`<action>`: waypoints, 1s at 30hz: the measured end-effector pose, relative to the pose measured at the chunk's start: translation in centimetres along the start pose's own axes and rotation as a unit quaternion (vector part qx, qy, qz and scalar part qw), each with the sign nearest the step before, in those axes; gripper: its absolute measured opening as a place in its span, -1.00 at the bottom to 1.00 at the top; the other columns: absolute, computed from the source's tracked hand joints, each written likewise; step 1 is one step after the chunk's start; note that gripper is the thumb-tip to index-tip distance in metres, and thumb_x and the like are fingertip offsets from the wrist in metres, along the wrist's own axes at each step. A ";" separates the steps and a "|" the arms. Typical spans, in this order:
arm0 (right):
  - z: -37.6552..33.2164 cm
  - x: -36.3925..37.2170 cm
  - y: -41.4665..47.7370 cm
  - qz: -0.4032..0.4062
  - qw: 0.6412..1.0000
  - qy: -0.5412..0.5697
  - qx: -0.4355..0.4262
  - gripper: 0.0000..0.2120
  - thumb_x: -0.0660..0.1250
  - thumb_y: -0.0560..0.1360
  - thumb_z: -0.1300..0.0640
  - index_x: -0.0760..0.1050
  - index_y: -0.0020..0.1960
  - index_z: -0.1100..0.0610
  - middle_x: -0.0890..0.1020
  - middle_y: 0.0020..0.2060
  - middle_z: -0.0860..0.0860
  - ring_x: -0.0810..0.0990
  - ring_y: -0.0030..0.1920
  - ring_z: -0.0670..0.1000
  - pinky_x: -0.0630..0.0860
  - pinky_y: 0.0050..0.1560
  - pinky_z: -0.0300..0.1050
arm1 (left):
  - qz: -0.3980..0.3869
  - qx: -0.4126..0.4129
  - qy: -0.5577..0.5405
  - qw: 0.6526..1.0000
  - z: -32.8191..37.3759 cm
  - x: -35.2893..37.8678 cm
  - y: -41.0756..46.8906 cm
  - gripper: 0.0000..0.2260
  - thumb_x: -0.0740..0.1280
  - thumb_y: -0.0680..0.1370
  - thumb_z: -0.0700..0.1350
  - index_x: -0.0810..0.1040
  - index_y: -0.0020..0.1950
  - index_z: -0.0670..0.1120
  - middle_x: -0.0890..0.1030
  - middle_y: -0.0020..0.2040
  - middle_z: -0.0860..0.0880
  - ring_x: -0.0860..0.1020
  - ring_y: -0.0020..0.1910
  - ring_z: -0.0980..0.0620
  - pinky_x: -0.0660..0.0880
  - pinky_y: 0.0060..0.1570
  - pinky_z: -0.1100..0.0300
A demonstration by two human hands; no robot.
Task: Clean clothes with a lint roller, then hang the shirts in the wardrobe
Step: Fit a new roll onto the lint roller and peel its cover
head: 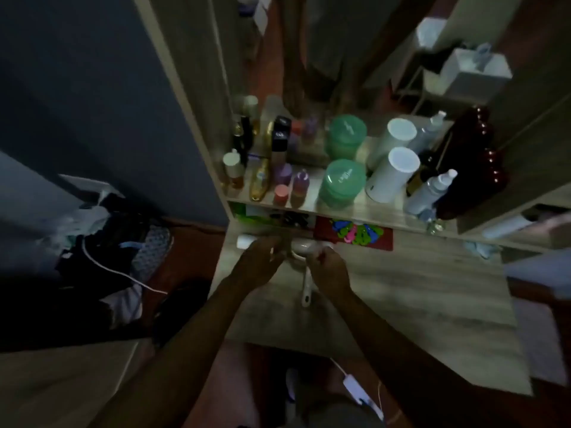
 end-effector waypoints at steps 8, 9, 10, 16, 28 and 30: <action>6.8 2.4 0.2 -0.015 0.974 0.058 0.217 -0.69 0.27 0.61 -0.12 0.53 -0.08 0.12 0.63 -0.10 0.13 0.60 -0.04 0.12 0.49 0.00 -0.08 | -0.090 -0.027 0.053 0.994 0.9 5.4 5.4 -0.55 0.33 0.62 -0.06 0.40 0.50 -0.13 0.44 0.45 -0.19 0.40 0.41 -0.20 0.34 0.38 -0.06; 7.2 2.8 0.5 -0.022 0.971 0.065 0.228 -0.64 0.25 0.62 -0.11 0.57 -0.04 0.19 0.65 -0.08 0.14 0.61 -0.01 0.13 0.49 0.01 -0.10 | -0.093 -0.024 0.057 0.994 0.8 5.8 5.7 -0.53 0.33 0.62 -0.05 0.39 0.51 -0.12 0.43 0.46 -0.20 0.38 0.42 -0.23 0.33 0.38 -0.08; 7.3 3.1 0.8 -0.027 0.966 0.085 0.241 -0.62 0.24 0.63 -0.09 0.60 0.02 0.23 0.67 -0.03 0.15 0.63 0.03 0.16 0.52 0.06 -0.06 | -0.094 -0.010 0.067 0.993 0.6 6.2 5.8 -0.52 0.35 0.60 -0.08 0.39 0.51 -0.13 0.42 0.47 -0.22 0.37 0.43 -0.25 0.31 0.40 -0.09; 7.0 3.3 2.4 -0.034 0.935 0.215 0.280 -0.63 0.19 0.64 -0.03 0.52 0.25 0.23 0.63 0.13 0.19 0.60 0.17 0.22 0.52 0.26 0.18 | -0.124 0.007 0.096 0.988 -0.9 7.6 5.9 -0.51 0.35 0.60 -0.05 0.39 0.50 -0.17 0.43 0.46 -0.21 0.35 0.45 -0.19 0.22 0.45 -0.01; 2.5 1.7 3.9 -0.159 0.979 0.072 0.104 -0.69 0.17 0.67 0.11 0.58 0.16 0.32 0.64 0.10 0.29 0.60 0.13 0.24 0.48 0.01 -0.09 | -0.064 -0.053 -0.119 0.989 -0.2 4.3 1.7 -0.44 0.41 0.57 0.00 0.32 0.51 -0.10 0.41 0.45 -0.10 0.42 0.38 -0.04 0.43 0.35 -0.04; 1.1 1.8 3.9 -0.177 0.982 0.049 0.052 -0.69 0.14 0.69 0.13 0.56 0.22 0.29 0.61 0.17 0.24 0.56 0.19 0.18 0.39 0.13 -0.14 | -0.042 -0.068 -0.151 0.985 0.1 3.2 1.1 -0.44 0.41 0.58 -0.07 0.30 0.53 -0.10 0.42 0.45 -0.12 0.43 0.40 -0.07 0.43 0.36 -0.10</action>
Point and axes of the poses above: each hand's wrist, its own y-axis towards the middle knuckle, its own x-axis out of the palm, z = x × y, the point moved 4 cm from there along y, towards the middle knuckle
